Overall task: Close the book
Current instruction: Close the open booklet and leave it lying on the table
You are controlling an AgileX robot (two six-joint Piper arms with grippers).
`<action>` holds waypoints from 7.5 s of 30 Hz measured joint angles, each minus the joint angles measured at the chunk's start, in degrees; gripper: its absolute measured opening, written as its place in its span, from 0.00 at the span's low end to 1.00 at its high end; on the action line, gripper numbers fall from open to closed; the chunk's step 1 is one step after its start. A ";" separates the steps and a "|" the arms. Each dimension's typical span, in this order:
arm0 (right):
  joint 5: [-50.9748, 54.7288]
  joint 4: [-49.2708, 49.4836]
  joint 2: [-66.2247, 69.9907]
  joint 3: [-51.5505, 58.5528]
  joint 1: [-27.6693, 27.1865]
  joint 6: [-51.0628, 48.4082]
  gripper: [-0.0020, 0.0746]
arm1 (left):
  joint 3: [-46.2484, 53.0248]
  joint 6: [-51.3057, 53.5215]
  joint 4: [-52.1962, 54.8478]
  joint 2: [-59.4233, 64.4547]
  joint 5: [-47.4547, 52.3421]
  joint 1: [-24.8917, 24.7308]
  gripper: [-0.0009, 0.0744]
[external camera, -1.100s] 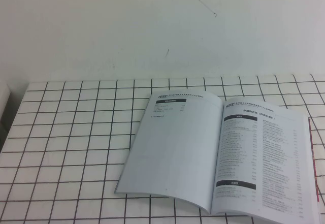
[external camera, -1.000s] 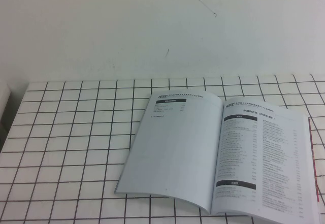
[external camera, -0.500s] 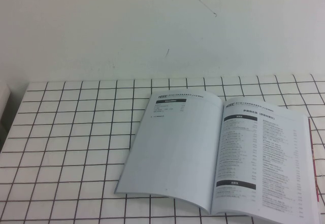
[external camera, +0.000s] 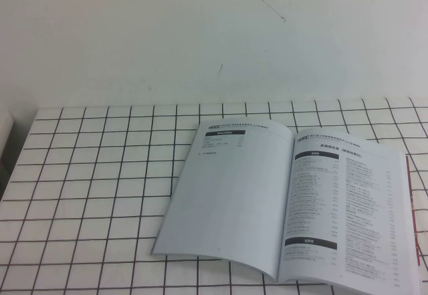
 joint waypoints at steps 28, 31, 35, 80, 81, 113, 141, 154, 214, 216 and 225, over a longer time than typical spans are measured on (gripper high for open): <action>-54.28 -0.20 0.00 0.47 0.00 2.38 0.02 | 0.60 0.00 0.00 0.00 -40.81 0.00 0.01; -55.12 1.17 0.00 0.47 0.00 2.58 0.02 | 0.60 0.00 -0.12 0.00 -42.81 0.00 0.01; -49.57 1.62 0.00 -0.60 0.00 2.58 0.02 | -0.04 0.00 -0.12 0.00 -42.84 0.00 0.01; 3.03 50.77 89.85 -43.48 8.95 -57.50 0.02 | -66.27 37.28 -35.34 106.32 -1.45 -11.95 0.01; 2.52 50.91 91.90 -43.48 9.60 -57.51 0.02 | -66.65 37.59 -35.34 107.37 -2.05 -11.95 0.01; 2.58 53.98 105.07 -45.74 9.95 -57.73 0.02 | -67.98 45.95 -47.02 114.90 0.00 -11.95 0.01; -4.33 41.60 92.90 -44.11 7.70 -40.24 0.02 | -68.21 78.43 -94.22 113.64 45.97 -11.92 0.01; 1.44 32.14 69.32 -44.11 2.20 -40.50 0.02 | -69.07 82.03 -92.93 100.37 43.21 -11.92 0.01; 25.94 29.44 8.85 -23.60 2.07 -40.31 0.02 | -17.82 52.46 -41.55 24.46 -10.34 -11.44 0.01; 25.94 29.44 8.85 -23.60 2.07 -40.31 0.02 | -17.82 52.46 -41.55 24.46 -10.38 -11.44 0.01; 25.94 29.64 8.81 -23.60 2.07 -40.31 0.02 | -11.09 53.11 -40.05 18.97 -16.68 -11.44 0.01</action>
